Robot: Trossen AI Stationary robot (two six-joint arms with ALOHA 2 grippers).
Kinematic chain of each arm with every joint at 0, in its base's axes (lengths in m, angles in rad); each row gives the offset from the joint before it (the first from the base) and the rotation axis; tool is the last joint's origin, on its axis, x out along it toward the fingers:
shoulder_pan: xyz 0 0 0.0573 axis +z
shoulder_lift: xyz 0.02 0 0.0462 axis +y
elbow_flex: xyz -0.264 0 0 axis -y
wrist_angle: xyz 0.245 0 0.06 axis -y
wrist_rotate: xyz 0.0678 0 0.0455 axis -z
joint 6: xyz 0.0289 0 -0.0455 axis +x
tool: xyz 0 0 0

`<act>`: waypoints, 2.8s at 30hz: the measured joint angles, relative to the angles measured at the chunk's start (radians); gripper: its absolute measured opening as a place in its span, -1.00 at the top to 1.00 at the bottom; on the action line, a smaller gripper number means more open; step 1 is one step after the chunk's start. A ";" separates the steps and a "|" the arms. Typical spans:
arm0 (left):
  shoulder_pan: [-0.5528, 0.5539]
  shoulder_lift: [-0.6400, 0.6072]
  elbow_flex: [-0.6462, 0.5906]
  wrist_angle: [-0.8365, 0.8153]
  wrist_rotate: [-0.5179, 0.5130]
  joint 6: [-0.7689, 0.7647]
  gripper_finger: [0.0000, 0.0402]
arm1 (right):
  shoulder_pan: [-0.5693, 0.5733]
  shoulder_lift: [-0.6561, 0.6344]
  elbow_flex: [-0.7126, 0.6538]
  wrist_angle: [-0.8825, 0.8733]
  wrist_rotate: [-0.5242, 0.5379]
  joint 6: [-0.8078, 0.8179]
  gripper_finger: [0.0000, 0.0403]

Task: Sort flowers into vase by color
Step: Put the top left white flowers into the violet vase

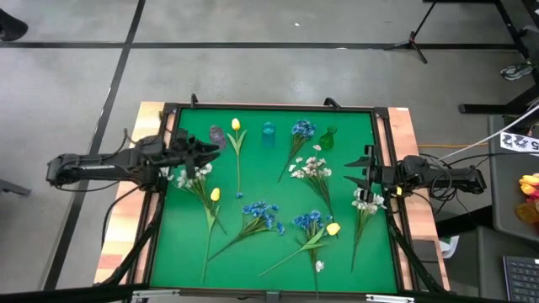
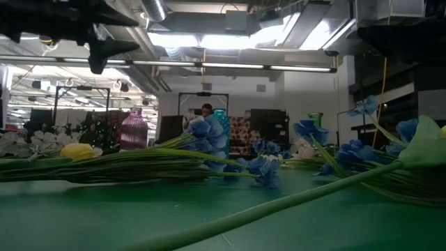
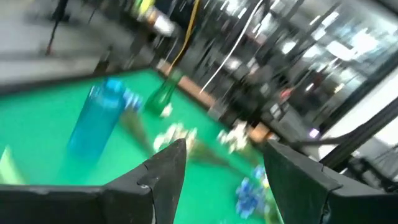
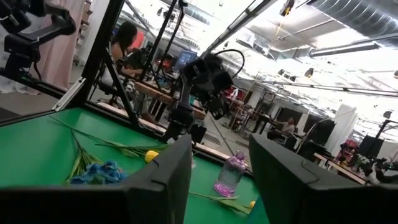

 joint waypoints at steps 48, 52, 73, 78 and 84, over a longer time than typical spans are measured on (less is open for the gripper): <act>-0.570 0.601 0.486 -0.940 -0.145 -0.834 -0.04 | 0.000 0.000 0.001 -0.067 0.002 0.000 0.20; -0.624 0.640 0.486 -0.958 -0.233 -1.041 -0.04 | 0.000 0.000 0.001 -0.068 0.001 0.003 0.20; -0.647 0.809 0.486 -0.900 -0.019 -0.332 -0.05 | 0.000 0.000 0.001 -0.104 0.025 -0.001 0.20; -0.645 0.809 0.486 -0.901 -0.067 -0.048 -0.05 | 0.000 0.000 0.001 -0.106 0.034 -0.003 0.20; -0.645 0.809 0.485 -0.900 -0.111 0.223 -0.05 | 0.000 0.000 0.001 -0.107 0.034 -0.004 0.20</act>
